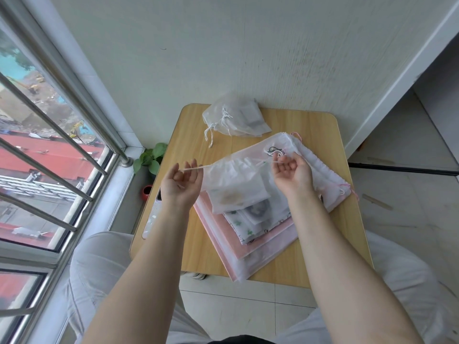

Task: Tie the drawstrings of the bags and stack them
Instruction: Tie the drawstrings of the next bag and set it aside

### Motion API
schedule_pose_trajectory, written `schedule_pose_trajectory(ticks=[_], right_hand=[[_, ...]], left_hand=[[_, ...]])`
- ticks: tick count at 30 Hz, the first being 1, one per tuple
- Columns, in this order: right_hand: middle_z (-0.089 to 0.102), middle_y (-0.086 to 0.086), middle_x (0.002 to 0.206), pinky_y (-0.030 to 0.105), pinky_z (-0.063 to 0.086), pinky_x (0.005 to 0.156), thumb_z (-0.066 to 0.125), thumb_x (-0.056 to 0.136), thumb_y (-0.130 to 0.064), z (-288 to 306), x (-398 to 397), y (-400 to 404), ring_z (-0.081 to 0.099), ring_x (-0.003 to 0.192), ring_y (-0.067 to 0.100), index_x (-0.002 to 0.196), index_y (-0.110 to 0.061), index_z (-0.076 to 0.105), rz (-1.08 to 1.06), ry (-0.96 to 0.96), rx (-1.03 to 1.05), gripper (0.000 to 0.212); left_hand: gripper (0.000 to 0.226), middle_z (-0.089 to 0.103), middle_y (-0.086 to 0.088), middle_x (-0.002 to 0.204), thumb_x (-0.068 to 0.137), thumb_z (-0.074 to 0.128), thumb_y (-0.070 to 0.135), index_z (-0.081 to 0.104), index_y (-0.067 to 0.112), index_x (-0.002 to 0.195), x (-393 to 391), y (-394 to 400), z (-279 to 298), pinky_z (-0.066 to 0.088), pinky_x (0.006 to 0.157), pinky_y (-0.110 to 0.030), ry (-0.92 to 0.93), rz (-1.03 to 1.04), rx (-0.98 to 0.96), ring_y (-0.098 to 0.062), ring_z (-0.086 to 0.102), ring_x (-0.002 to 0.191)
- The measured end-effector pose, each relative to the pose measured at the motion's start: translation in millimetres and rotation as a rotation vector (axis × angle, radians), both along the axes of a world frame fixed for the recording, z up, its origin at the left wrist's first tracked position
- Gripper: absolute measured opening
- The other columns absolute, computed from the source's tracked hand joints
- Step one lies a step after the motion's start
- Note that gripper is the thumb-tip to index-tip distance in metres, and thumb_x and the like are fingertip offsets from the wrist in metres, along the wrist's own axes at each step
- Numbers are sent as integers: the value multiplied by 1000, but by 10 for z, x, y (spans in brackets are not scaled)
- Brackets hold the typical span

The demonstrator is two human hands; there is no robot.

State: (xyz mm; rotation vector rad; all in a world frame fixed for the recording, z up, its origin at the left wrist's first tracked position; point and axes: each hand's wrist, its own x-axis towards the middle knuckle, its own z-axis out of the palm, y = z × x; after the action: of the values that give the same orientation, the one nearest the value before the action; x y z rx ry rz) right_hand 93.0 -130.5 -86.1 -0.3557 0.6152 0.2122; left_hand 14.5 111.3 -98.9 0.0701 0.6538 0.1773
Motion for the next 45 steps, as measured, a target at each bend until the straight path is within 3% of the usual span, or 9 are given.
schedule_pose_trajectory(ticks=[3,7,12,21,26,31,38,42,45], right_hand=[[25,-6,47,19,24,36,50,100,-24,-30,7,44,24,35,9,63,-20,31,140,7,-100,41],[22,-7,49,20,14,36,52,97,-26,14,-7,73,17,36,9,73,-21,40,347,-7,-631,27],[34,-4,55,28,26,52,50,93,-18,72,-28,204,30,53,16,60,-16,34,399,-237,-1395,37],[39,0,59,29,21,46,39,98,-14,-3,-125,205,34,52,12,65,-12,35,493,-379,-1973,33],[30,-1,58,32,18,52,44,92,-12,99,-121,235,25,53,18,61,-17,23,586,-516,-1944,38],[38,5,66,29,31,62,59,79,-25,346,-148,359,38,61,16,62,-7,43,813,-604,-1490,30],[59,-7,119,21,48,78,62,83,-11,630,-189,455,60,86,0,51,-10,58,787,-765,-1384,32],[66,-3,75,14,47,68,58,92,-28,744,-194,502,61,74,9,79,10,65,835,-823,-1168,41],[70,-3,81,26,51,81,49,98,-37,715,-130,479,66,74,5,87,-6,68,732,-729,-1155,38]], left_hand=[[40,38,1,54,99,48,19,41,11,61,12,-47,12,49,58,-31,-76,18,-69,-15,44,45],[40,24,5,53,100,46,27,39,17,61,76,-81,71,19,37,-20,147,-249,457,-10,20,39],[35,29,-2,56,92,48,25,31,17,62,96,-201,139,20,49,-27,402,-350,1258,-16,23,49],[37,24,0,57,95,40,17,24,14,62,-22,-325,135,14,51,-30,519,-378,1804,-15,21,54],[37,29,1,57,93,47,21,32,13,60,45,-365,191,19,53,-30,454,-491,1816,-16,25,55],[25,69,0,81,90,49,19,71,9,97,102,-481,423,31,52,-27,91,-686,1306,-12,35,48],[32,64,11,110,77,69,22,67,25,109,128,-555,468,47,65,-24,-196,-1077,1564,-5,54,73],[16,72,11,93,97,57,27,72,21,96,126,-654,519,40,54,-21,-207,-1093,1576,-6,42,53],[34,74,-6,102,103,43,29,72,10,102,141,-606,592,32,52,-23,-215,-1033,1404,-10,35,49]])
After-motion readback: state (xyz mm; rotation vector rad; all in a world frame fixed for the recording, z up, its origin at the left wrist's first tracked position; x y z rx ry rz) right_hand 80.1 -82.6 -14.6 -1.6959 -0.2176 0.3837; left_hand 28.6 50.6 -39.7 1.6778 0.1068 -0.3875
